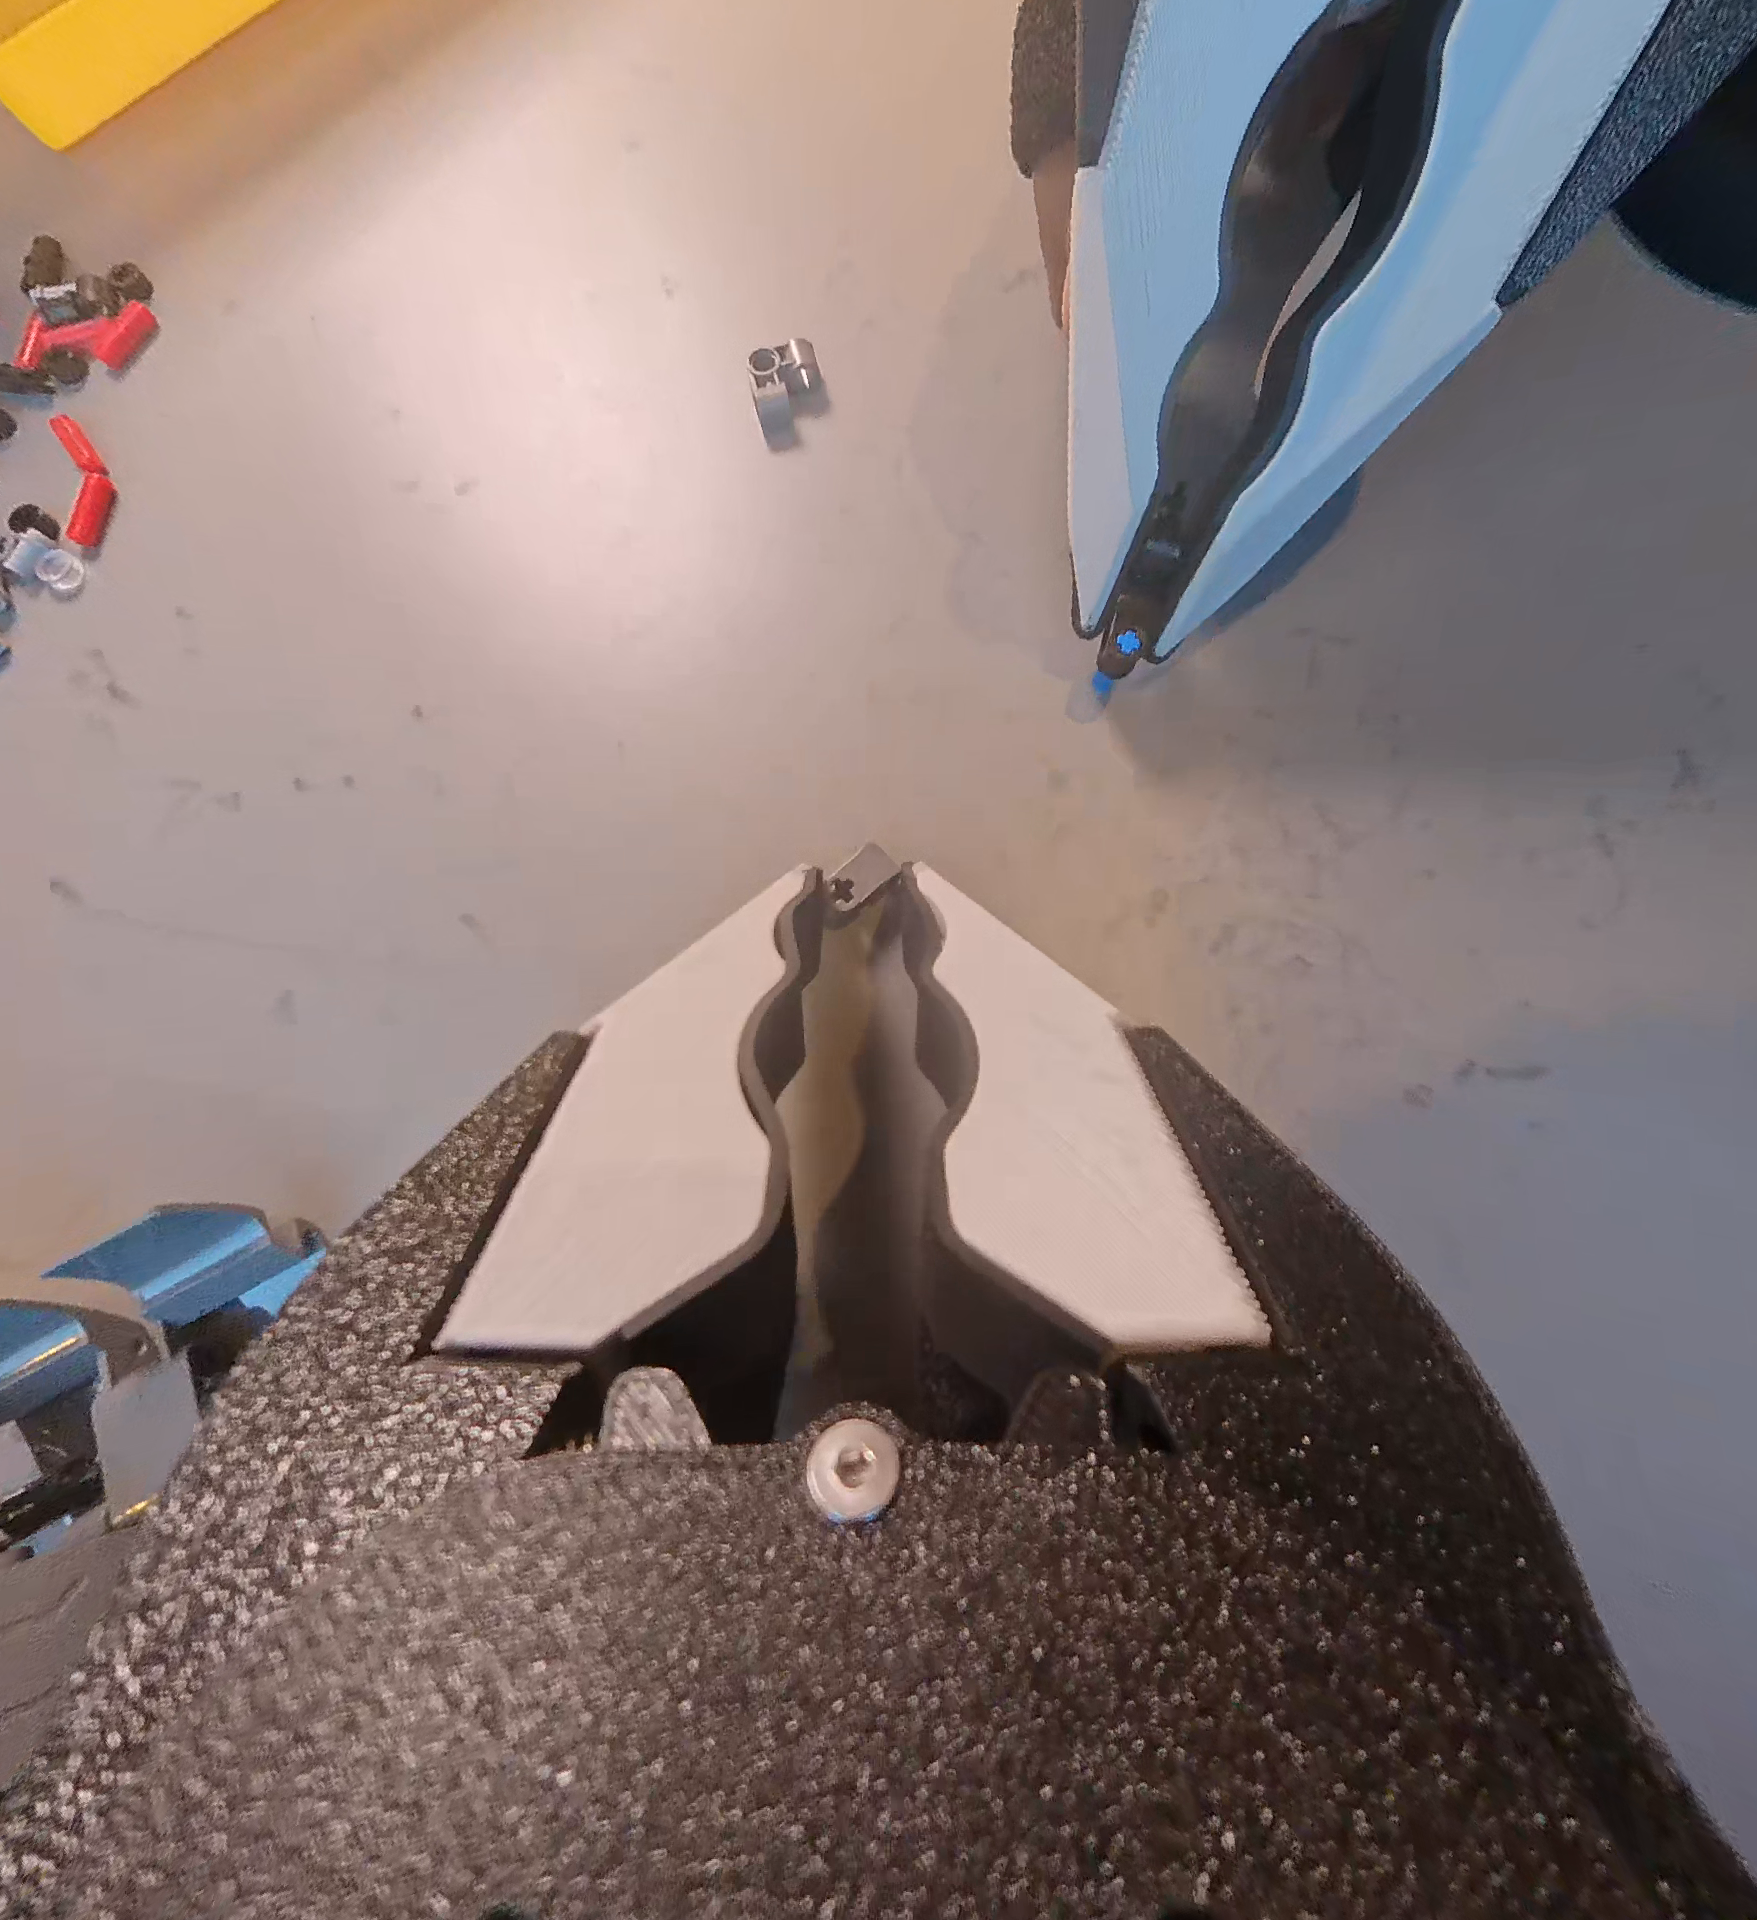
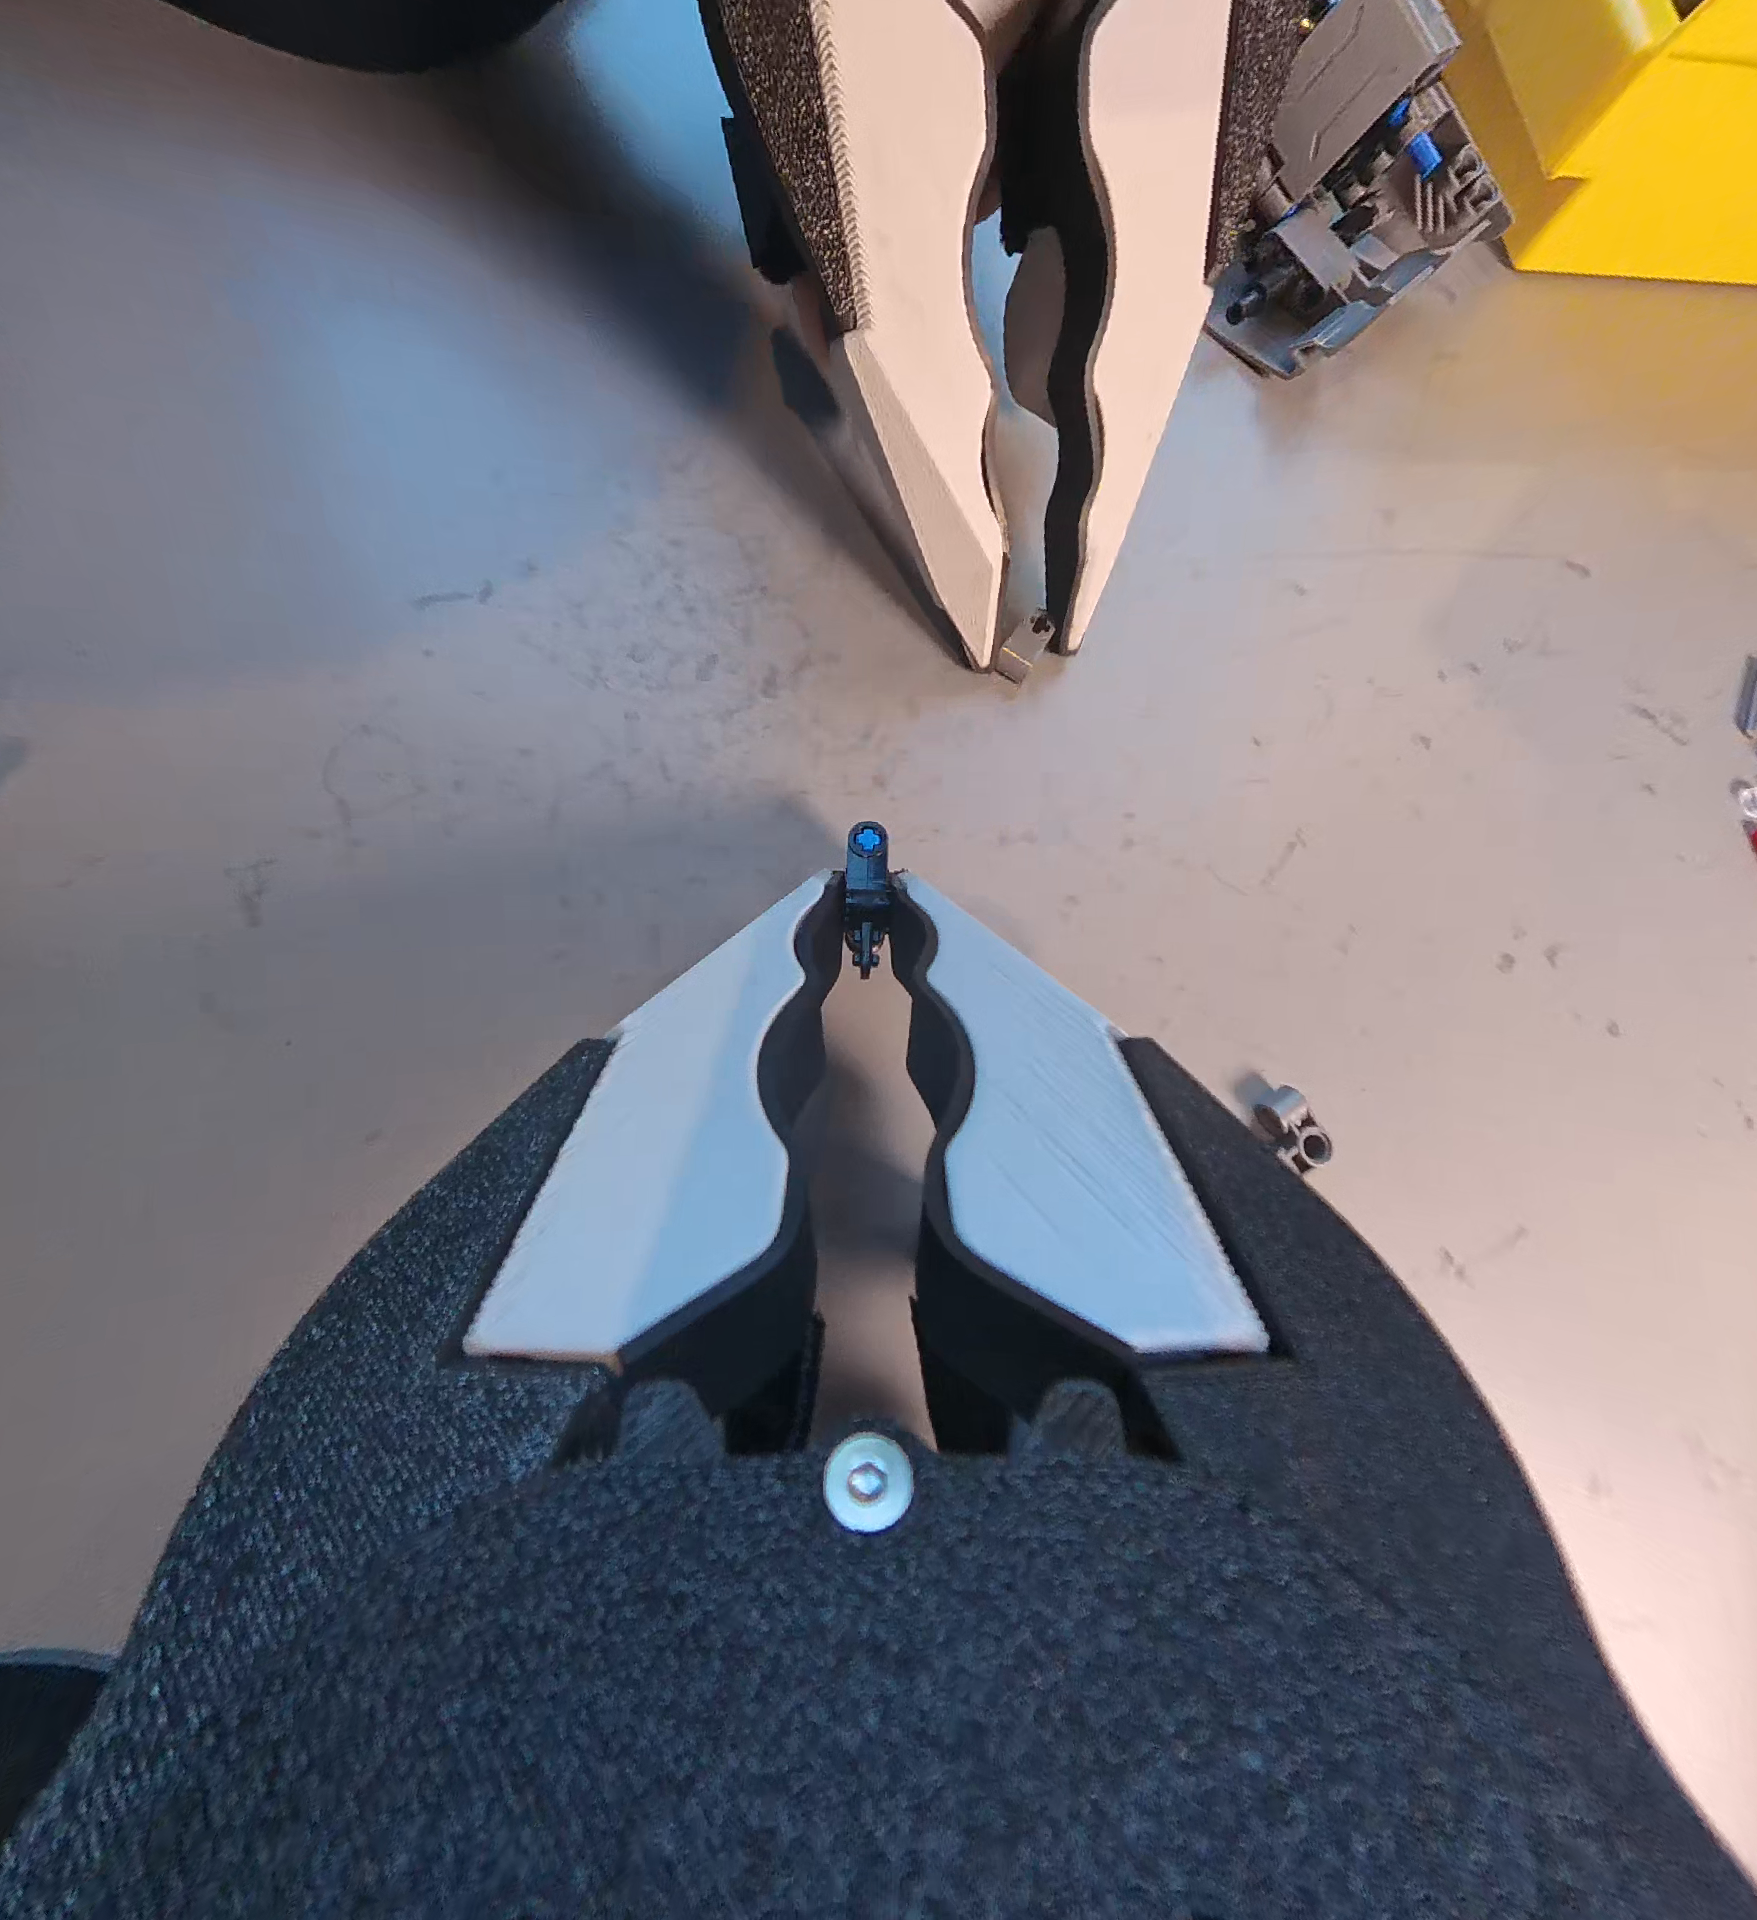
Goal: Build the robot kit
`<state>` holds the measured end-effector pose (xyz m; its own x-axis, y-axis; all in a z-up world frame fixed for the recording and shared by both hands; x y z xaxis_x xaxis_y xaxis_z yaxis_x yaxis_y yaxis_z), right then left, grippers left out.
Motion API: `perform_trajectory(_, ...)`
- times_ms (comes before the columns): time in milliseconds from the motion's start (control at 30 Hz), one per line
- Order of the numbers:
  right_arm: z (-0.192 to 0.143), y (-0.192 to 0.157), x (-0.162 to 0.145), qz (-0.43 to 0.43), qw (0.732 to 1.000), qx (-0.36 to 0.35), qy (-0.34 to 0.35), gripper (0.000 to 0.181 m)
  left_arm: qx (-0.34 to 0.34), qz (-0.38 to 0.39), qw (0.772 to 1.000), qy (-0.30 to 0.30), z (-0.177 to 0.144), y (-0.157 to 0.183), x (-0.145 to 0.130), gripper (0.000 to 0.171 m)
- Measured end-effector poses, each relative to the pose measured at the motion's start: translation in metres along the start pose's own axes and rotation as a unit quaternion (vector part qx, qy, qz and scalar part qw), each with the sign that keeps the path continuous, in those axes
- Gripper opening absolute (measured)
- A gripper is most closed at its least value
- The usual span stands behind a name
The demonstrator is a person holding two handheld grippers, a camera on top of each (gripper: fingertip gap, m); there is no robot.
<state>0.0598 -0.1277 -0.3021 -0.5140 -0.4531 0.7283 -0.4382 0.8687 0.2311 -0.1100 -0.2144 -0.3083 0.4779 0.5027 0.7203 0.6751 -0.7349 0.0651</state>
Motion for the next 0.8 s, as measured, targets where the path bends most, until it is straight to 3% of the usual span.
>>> perform_trajectory(700, 0.0000, 0.0003, -0.0008, 0.001, 1.000, 0.000, 0.003, 0.008, -0.008, -0.001, 1.000, 0.013, -0.0004, -0.0017, -0.0021, 0.014)
perform_trajectory(800, -0.0001, 0.0005, -0.0011, 0.001, 1.000, -0.002, 0.004, 0.009, -0.012, 0.002, 1.000, 0.007, -0.0022, -0.0021, -0.0026, 0.024)
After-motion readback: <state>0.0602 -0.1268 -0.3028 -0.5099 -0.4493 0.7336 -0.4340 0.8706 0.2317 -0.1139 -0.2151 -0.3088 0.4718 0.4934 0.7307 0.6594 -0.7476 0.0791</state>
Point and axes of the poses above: each gripper's, where its closed fingertips meet, z out along the fingers, x out of its top, y = z × x across the jaws, the point moved 10 cm from there along -z, back along the fingers, and after that the axes turned 8 degrees about -x, right-handed, at the moved point
